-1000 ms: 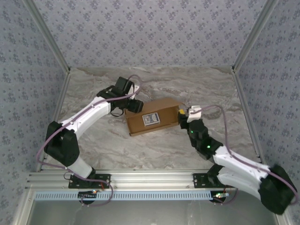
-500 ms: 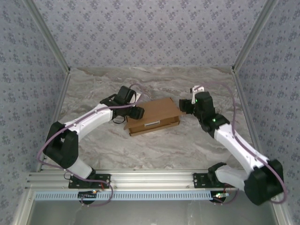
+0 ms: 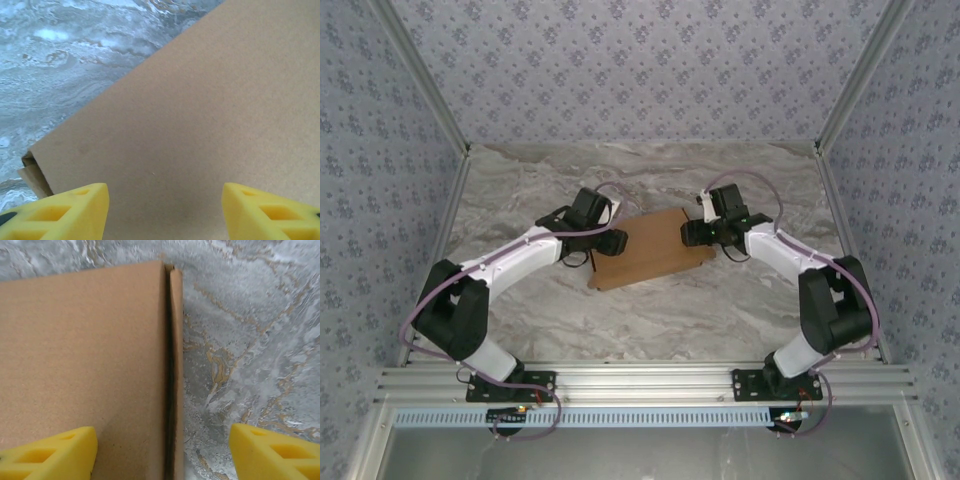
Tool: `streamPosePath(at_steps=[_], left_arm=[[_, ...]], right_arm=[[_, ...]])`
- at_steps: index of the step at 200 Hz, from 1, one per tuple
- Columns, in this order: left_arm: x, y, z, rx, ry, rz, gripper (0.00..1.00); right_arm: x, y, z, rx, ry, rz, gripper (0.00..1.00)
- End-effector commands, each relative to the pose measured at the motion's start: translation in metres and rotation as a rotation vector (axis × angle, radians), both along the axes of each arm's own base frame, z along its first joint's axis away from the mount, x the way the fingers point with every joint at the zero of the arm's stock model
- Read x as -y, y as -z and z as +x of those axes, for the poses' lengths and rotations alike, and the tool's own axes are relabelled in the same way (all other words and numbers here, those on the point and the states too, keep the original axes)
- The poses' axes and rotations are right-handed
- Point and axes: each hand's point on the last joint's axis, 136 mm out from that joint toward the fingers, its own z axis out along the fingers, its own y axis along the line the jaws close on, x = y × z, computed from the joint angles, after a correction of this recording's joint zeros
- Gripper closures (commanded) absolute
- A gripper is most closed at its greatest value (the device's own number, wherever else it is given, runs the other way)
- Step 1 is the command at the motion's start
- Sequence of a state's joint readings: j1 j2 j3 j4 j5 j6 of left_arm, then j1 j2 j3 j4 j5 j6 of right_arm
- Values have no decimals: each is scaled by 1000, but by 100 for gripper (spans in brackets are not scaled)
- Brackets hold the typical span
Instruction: Fold the paper box
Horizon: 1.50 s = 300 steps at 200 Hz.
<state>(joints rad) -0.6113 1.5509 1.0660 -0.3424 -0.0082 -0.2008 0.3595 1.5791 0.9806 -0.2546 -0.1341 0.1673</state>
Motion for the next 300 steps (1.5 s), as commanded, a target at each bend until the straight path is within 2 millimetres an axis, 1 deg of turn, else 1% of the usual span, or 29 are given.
streamPosePath(at_steps=[1,10,26,39,55,91,115,160,195,216,230,244,268,284,300], left_arm=[[-15,-20,5,92,-72,3,37],[-23,-24,6,111,-104,0,36],[-41,-24,6,99,-175,-30,34],[-51,-15,2,37,-211,-86,33],[-54,-2,-7,-55,-225,-159,32],[-50,28,-23,-197,-230,-236,31],[-38,39,-29,-258,-211,-300,34],[-22,48,-24,-305,-198,-365,45],[-8,50,-10,-295,-191,-377,51],[-2,54,1,-286,-194,-359,53],[-3,58,6,-273,-201,-329,55],[-9,64,9,-261,-211,-282,56],[-20,79,3,-246,-214,-152,57],[-26,91,-6,-239,-198,-43,58],[-30,99,-13,-236,-186,29,57]], right_arm=[[-1,14,-3,-41,-15,15,29],[0,19,-3,-49,-12,14,29],[0,25,-4,-58,-8,14,30],[0,29,-5,-63,-7,15,30],[0,32,-4,-66,-6,14,31],[-1,35,-3,-63,0,18,32],[-1,35,-1,-58,4,19,32],[-2,32,10,-47,1,18,33],[-2,30,26,-49,-8,34,37],[3,30,36,-53,-8,33,40],[8,32,40,-60,-5,30,41],[13,34,41,-67,-1,26,43],[18,41,41,-78,-5,3,45],[15,44,42,-86,-16,7,46],[13,42,45,-81,-23,-7,46]])
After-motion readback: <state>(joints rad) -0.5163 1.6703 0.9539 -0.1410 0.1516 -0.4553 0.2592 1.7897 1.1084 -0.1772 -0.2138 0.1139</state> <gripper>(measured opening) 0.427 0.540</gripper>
